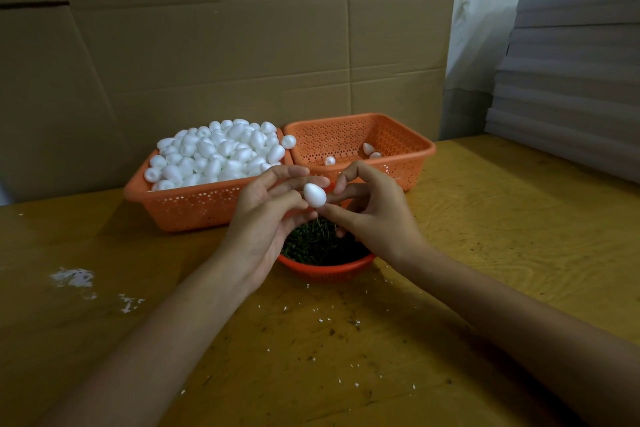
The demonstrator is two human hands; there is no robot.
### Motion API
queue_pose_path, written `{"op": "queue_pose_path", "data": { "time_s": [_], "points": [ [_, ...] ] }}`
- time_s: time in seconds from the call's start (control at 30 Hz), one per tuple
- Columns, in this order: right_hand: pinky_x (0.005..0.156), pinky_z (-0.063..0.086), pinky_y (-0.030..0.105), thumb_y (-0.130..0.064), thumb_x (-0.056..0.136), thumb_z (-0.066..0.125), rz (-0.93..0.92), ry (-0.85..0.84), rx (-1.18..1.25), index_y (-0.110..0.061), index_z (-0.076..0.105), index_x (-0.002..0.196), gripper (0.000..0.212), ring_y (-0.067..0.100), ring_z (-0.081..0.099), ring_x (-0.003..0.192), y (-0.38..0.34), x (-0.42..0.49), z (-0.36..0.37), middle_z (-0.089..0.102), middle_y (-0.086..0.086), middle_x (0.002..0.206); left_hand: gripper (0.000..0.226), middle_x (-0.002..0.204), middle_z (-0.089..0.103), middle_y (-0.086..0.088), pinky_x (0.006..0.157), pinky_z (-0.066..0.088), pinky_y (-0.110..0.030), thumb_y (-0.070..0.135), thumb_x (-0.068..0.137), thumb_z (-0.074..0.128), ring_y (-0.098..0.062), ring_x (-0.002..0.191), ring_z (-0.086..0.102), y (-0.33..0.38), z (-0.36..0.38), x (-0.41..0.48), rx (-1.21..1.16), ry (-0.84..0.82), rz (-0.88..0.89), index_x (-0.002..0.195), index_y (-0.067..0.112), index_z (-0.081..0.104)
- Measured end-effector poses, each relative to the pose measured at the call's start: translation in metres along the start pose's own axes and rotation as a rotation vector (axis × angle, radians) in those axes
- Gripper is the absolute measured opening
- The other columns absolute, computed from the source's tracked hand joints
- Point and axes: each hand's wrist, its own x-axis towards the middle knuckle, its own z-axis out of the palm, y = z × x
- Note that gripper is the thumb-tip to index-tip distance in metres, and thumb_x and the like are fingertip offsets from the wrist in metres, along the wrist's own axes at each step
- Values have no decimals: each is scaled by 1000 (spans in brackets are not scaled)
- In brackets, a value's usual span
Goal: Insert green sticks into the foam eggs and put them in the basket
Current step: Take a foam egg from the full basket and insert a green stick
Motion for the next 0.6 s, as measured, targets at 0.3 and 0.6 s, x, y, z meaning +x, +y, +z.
{"op": "queue_pose_path", "data": {
  "time_s": [0.3, 0.6],
  "points": [
    [51, 51, 18, -11, 87, 85, -3, -24, 3, -15, 56, 98, 31, 16, 74, 57, 1, 0, 0, 80, -1, 92, 40, 112, 79, -12, 79, 52, -24, -16, 88, 54, -17, 106, 74, -1, 3, -3, 115, -36, 58, 115, 11, 66],
    [50, 52, 18, -6, 87, 84, -4, -28, 50, -12, 54, 98, 32, 12, 73, 58, 2, 1, 1, 81, 2, 90, 38, 116, 78, -11, 76, 56, -22, -8, 94, 61, -18, 103, 72, -1, 3, -2, 66, -1, 24, 125, 14, 67]
  ]
}}
